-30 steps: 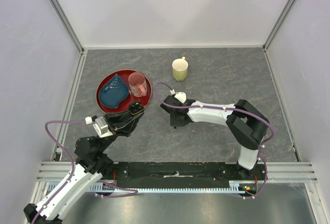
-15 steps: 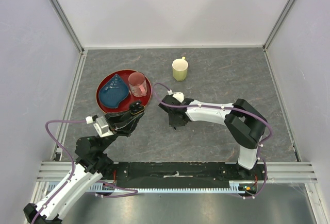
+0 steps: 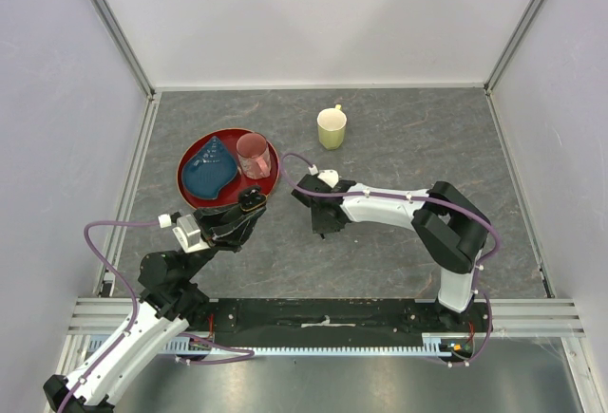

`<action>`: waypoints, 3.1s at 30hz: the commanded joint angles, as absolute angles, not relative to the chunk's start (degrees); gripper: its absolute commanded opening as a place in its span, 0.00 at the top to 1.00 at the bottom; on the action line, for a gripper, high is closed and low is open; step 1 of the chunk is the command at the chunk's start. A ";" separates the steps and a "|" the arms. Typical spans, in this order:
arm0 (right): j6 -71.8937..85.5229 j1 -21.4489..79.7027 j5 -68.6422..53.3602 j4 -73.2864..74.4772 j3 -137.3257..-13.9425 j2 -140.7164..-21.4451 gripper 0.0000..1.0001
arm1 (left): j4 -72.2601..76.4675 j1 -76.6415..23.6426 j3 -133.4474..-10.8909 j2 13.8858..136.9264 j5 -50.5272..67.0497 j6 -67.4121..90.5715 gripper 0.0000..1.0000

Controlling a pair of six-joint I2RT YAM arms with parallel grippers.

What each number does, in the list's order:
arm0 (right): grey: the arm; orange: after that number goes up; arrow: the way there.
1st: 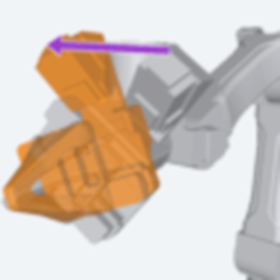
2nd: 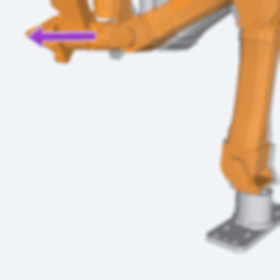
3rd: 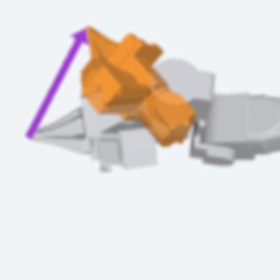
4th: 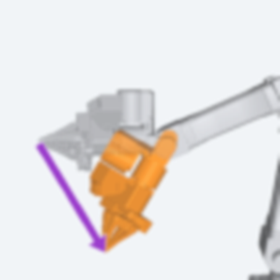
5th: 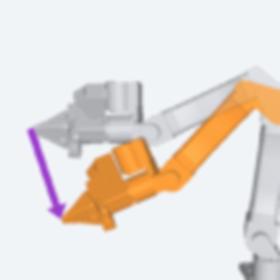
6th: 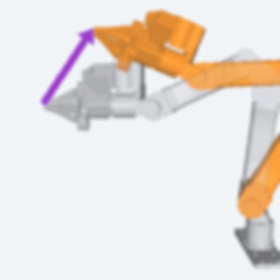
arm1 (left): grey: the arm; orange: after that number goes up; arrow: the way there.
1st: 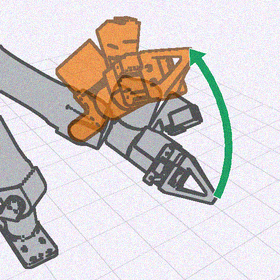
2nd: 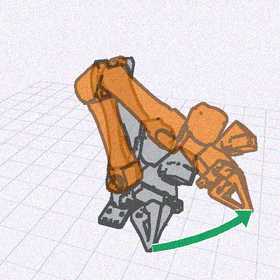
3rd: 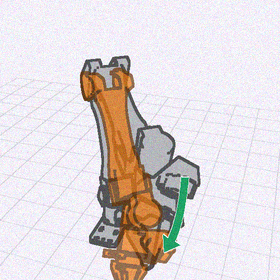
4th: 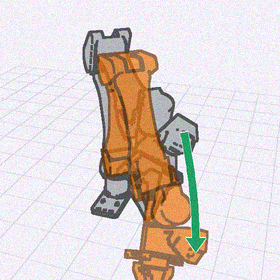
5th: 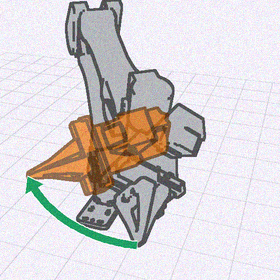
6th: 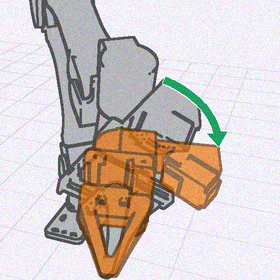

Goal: Insert the wireless bluetooth earbuds into the charging case
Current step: Pick up the earbud from the center of the board, then place the earbud in the charging case.

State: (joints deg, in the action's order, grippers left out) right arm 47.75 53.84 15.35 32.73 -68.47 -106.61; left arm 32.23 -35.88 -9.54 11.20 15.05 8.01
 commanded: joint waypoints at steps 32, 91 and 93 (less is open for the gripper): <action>44.30 55.90 27.86 -10.17 -47.91 -56.00 1.00 | 42.62 -36.04 -11.78 20.91 14.24 11.60 0.98; 29.80 74.44 28.04 -33.84 -54.05 -73.83 1.00 | 46.32 -35.95 -12.39 24.96 20.92 11.16 0.98; 29.97 74.36 27.60 -33.75 -54.31 -74.00 1.00 | 46.58 -36.04 -12.22 25.05 20.74 11.25 0.98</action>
